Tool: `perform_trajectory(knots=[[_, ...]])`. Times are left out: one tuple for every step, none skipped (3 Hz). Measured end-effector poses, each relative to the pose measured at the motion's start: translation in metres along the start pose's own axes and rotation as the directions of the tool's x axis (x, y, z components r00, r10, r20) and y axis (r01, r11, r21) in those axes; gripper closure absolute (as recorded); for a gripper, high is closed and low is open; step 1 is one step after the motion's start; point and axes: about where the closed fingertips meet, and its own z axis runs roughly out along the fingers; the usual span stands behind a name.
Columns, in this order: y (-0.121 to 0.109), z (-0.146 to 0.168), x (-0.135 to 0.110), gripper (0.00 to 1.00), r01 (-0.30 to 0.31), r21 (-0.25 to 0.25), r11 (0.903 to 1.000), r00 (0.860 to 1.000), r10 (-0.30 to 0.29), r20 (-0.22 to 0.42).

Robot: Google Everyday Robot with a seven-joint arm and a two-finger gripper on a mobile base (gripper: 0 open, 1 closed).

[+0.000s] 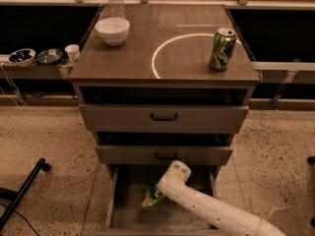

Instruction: Place green rice chip bag into bottom drawer

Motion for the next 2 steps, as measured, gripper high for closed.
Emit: perform_trajectory(knots=[[0.0102, 0.0210, -0.0046, 0.30, -0.009, -0.005, 1.0000, 0.994, 0.009, 0.106], [0.0108, 0.0248, -0.0077, 0.06, 0.011, 0.003, 0.9999, 0.991, -0.011, 0.132]])
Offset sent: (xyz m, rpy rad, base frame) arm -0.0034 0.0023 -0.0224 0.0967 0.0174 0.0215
